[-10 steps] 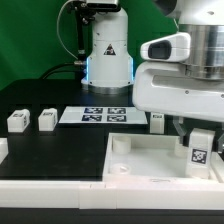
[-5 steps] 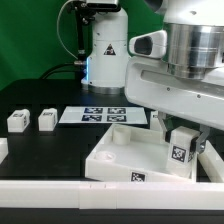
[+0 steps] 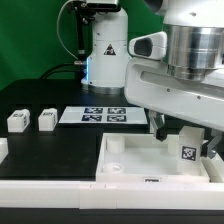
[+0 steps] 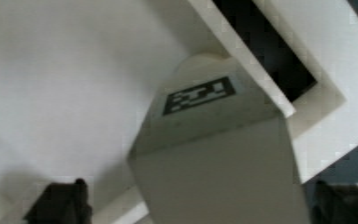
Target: Assemble one leg
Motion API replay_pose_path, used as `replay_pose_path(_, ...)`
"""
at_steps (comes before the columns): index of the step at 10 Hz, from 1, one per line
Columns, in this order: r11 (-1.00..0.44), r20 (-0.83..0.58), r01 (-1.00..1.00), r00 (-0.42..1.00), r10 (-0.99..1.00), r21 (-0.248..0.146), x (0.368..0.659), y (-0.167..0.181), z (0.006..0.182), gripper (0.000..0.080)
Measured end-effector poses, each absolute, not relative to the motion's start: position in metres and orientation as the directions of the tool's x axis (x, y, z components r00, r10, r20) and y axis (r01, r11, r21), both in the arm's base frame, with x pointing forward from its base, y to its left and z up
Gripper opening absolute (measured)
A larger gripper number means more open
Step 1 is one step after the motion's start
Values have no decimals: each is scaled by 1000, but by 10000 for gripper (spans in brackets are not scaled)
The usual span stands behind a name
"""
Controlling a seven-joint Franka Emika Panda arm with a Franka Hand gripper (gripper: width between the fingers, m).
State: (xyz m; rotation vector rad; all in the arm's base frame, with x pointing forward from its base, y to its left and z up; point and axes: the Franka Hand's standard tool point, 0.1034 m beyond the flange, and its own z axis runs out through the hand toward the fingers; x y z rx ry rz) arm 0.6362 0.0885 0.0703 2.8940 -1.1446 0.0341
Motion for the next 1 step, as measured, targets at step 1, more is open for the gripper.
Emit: replay_pose_path(1, -729, 31, -684, 729, -683, 19, 636, 89, 70, 642)
